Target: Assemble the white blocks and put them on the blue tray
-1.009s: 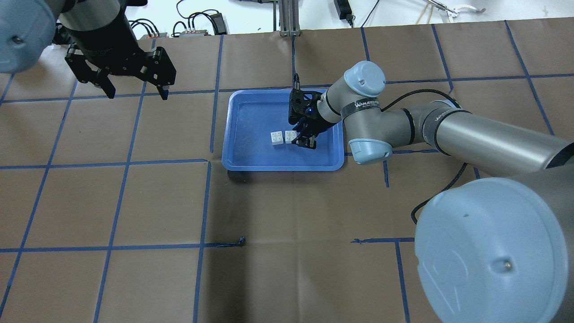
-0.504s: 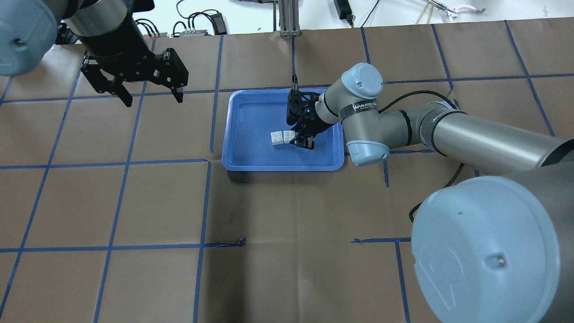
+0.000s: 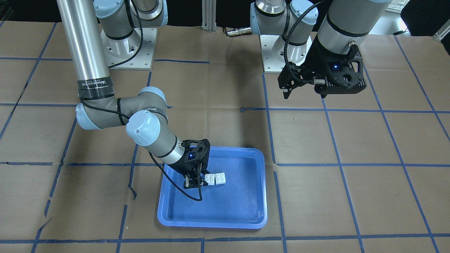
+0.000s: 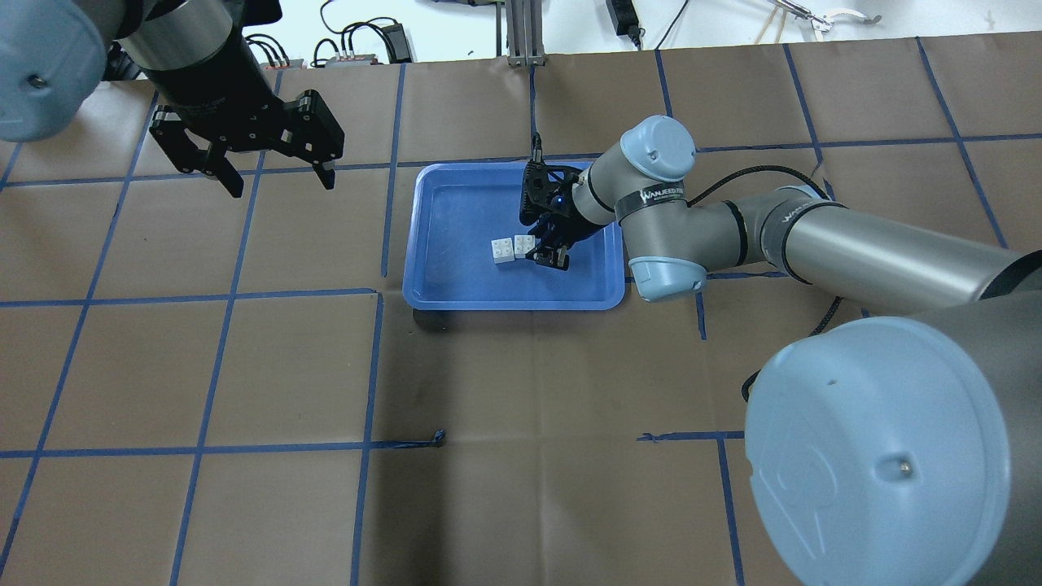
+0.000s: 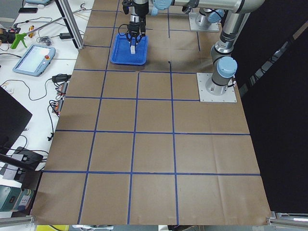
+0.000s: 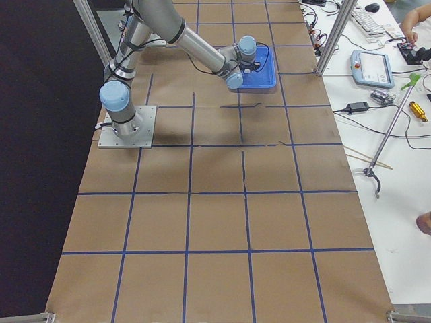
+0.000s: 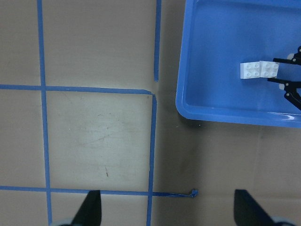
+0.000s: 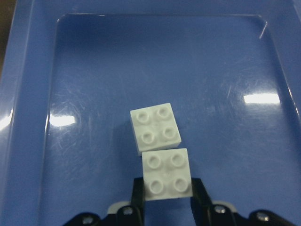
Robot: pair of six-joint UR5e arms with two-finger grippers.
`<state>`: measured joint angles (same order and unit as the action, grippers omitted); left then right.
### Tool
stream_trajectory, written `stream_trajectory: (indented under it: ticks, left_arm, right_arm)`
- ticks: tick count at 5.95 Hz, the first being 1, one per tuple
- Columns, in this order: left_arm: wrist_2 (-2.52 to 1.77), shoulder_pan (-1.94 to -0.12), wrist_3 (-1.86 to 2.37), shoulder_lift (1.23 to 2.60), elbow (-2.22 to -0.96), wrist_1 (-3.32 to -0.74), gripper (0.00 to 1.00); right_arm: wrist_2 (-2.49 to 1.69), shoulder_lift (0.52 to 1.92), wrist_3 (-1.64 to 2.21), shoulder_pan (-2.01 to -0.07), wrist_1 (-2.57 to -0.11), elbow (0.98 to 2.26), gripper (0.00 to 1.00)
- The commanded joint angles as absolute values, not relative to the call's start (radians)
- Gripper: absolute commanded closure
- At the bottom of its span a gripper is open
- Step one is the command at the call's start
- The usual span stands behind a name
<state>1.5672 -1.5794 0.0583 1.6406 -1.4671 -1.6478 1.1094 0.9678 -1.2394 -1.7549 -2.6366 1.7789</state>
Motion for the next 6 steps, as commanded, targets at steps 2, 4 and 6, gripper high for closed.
stream_trajectory:
  ticks: [2,4,6]
  left_arm:
    - [1.568,-1.577,0.058,1.643,-1.471,-1.634,0.0]
    - [1.568,-1.578,0.058,1.641,-1.471,-1.634,0.0]
    - [1.568,-1.577,0.057,1.641,-1.471,-1.632,0.0]
  right_arm:
    - [1.109,0.966,-1.226,-1.755,-2.642,1.779,0.76]
    - [1.108,0.965,-1.204,-1.755,-2.655,1.781,0.76]
    - [1.106,0.965,-1.184,-1.755,-2.665,1.781,0.76]
